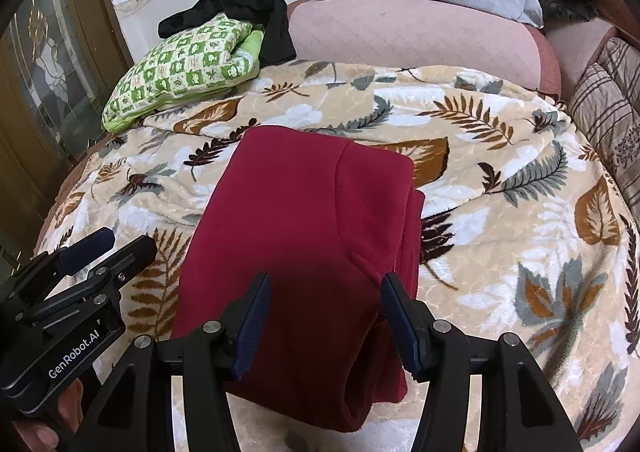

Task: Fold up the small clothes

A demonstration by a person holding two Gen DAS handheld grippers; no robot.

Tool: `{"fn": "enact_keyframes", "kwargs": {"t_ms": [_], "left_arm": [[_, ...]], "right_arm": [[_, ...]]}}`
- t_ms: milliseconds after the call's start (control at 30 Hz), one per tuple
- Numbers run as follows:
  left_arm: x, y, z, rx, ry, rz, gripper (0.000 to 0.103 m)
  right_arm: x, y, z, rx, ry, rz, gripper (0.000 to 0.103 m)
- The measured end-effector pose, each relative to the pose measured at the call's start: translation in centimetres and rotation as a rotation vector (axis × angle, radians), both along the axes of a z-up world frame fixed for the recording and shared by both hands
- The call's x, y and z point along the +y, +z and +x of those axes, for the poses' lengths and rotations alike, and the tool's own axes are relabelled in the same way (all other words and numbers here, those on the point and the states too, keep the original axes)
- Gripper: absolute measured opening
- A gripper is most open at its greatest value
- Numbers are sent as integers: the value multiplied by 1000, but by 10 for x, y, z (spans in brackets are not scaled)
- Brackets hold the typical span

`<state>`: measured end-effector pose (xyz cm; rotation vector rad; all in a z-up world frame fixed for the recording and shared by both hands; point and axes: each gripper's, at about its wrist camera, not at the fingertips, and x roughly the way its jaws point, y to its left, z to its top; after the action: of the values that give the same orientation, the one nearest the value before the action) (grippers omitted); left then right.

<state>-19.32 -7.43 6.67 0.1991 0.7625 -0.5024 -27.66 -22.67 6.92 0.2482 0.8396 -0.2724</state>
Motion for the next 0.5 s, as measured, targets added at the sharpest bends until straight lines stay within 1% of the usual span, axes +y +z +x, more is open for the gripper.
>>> {"fn": "enact_keyframes", "kwargs": {"t_ms": [500], "left_arm": [[-2, -2, 1, 1, -1, 8, 54]], "right_arm": [[1, -4, 5, 17, 4, -3, 56]]}}
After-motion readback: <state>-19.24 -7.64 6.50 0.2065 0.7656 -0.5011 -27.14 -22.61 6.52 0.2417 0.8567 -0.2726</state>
